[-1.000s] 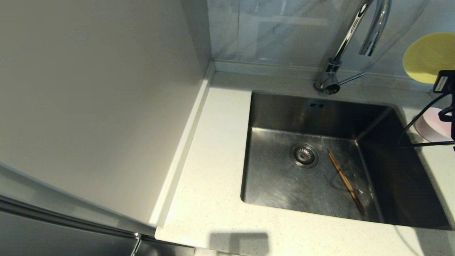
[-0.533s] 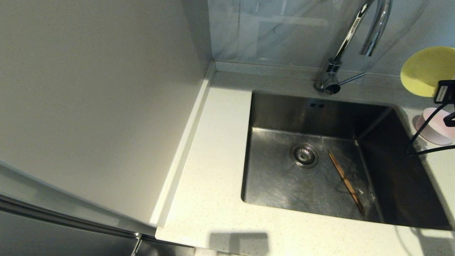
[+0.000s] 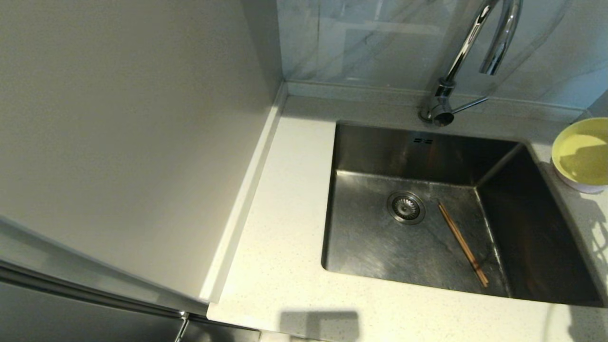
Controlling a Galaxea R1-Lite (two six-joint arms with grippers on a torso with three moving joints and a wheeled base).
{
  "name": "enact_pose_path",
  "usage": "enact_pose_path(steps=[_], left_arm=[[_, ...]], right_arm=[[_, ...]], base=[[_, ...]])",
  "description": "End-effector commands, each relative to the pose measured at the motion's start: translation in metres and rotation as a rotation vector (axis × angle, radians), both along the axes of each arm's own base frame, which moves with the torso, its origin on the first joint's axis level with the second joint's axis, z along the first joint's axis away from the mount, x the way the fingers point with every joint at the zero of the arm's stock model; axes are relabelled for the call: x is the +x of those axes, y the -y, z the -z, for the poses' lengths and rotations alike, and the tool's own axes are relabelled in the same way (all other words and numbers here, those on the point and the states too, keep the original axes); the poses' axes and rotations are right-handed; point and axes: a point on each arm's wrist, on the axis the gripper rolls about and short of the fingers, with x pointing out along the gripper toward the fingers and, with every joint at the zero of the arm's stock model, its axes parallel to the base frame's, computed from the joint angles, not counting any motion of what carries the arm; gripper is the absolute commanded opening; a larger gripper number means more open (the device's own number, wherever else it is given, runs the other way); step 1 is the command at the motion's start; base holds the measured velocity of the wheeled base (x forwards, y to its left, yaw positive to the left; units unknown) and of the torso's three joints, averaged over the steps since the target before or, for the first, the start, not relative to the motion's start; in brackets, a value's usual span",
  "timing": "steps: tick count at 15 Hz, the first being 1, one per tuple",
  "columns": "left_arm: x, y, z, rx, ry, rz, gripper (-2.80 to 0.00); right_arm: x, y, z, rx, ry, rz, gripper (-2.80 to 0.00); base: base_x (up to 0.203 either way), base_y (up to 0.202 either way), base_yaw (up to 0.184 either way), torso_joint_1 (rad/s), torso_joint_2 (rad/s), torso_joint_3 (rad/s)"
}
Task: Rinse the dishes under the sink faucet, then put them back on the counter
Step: Put a bowl back to the table from the sink
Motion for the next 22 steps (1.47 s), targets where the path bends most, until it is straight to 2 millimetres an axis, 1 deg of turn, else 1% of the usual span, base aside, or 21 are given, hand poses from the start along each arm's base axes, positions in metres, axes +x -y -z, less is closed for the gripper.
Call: enact_pose_path(steps=[1,3,7,16,21,22], left_arm=[[0.0,0.0,0.0,0.0,0.003,-0.001,-2.8],[0.0,0.0,0.0,0.0,0.003,-0.001,-2.8],[0.0,0.0,0.0,0.0,0.003,-0.001,-2.8],[0.0,0.0,0.0,0.0,0.003,-0.001,-2.8],[0.0,0.0,0.0,0.0,0.003,-0.001,-2.8],[0.0,0.0,0.0,0.0,0.003,-0.001,-2.8]], right_arm=[[-0.028,0.004,0.007,0.162,-0.218,0.045,-2.8],[-0.038,0.016,0.013,0.236,-0.274,0.092,-2.8],[-0.04,0.032,0.03,0.28,-0.325,0.15,-2.8],[-0.029,0.047,0.044,0.306,-0.366,0.177,-2.8],[-0.022,0.056,0.044,0.303,-0.363,0.195,-2.8],[-0.022,0.057,0.044,0.302,-0.364,0.198,0.0]], base=[[0.0,0.0,0.0,0.0,0.0,0.0],[0.0,0.0,0.0,0.0,0.0,0.0],[0.0,0.0,0.0,0.0,0.0,0.0],[0.0,0.0,0.0,0.0,0.0,0.0],[0.0,0.0,0.0,0.0,0.0,0.0],[0.0,0.0,0.0,0.0,0.0,0.0]])
